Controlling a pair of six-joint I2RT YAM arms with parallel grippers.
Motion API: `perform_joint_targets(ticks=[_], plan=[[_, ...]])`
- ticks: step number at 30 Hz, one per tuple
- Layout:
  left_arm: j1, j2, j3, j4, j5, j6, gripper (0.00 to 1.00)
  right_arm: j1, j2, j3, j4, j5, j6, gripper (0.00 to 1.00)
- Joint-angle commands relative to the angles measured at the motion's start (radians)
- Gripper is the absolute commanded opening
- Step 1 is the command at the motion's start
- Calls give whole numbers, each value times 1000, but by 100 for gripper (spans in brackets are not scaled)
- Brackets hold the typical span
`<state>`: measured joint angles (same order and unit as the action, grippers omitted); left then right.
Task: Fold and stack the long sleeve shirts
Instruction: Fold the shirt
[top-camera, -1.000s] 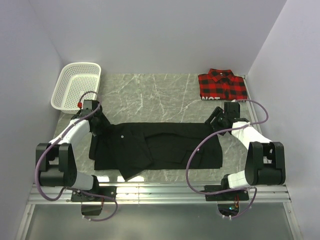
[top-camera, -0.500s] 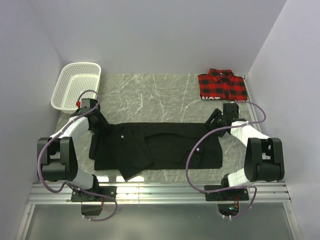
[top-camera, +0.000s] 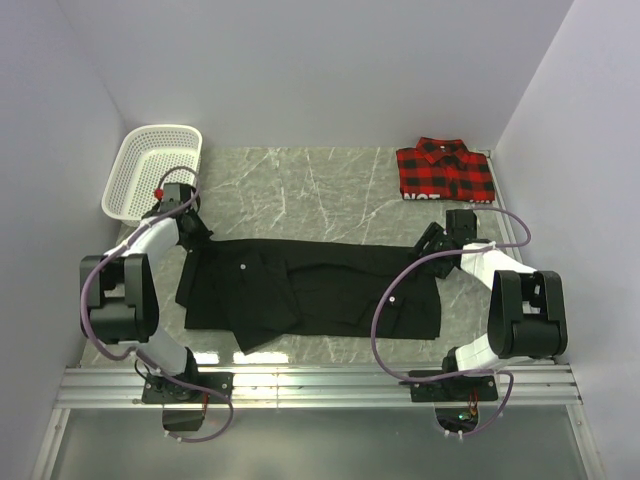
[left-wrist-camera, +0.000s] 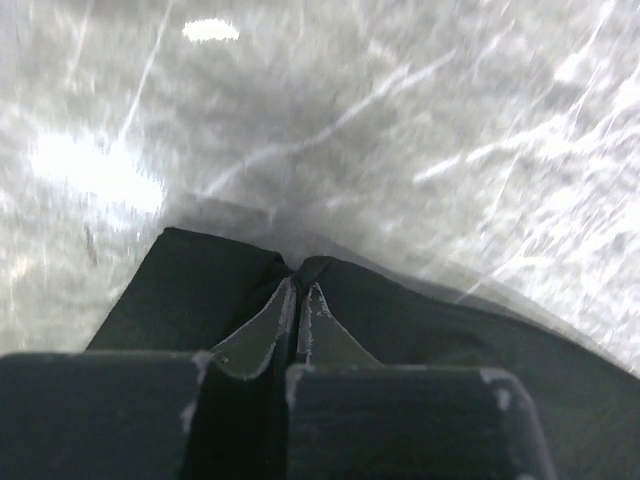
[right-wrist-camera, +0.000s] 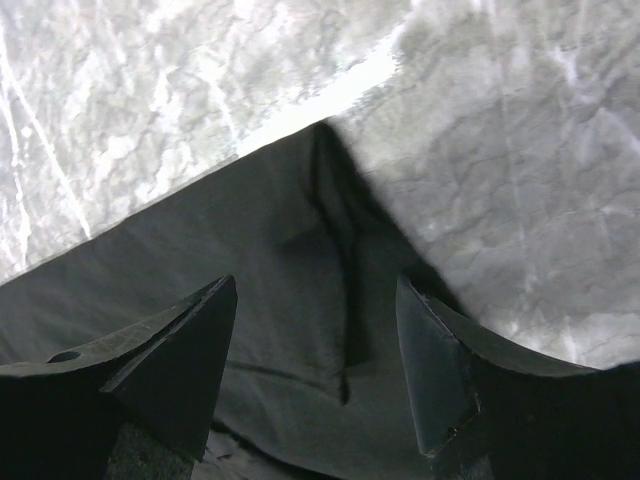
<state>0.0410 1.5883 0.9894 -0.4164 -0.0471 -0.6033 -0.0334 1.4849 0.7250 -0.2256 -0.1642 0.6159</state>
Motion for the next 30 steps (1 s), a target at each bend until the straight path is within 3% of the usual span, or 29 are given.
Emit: perform_joint_targets(ticks=[1, 10, 14, 24, 30], plan=[[17, 41, 80, 21, -31, 31, 1, -13, 11, 1, 0, 28, -16, 72], [25, 185, 150, 7, 10, 46, 13, -19, -3, -2, 15, 14, -24, 72], [25, 167, 134, 19, 26, 43, 16, -19, -29, 5, 14, 3, -28, 71], [26, 78, 63, 22, 27, 45, 44, -19, 8, 14, 54, -64, -4, 62], [42, 55, 37, 33, 38, 40, 42, -19, 32, 24, 69, -69, 2, 56]])
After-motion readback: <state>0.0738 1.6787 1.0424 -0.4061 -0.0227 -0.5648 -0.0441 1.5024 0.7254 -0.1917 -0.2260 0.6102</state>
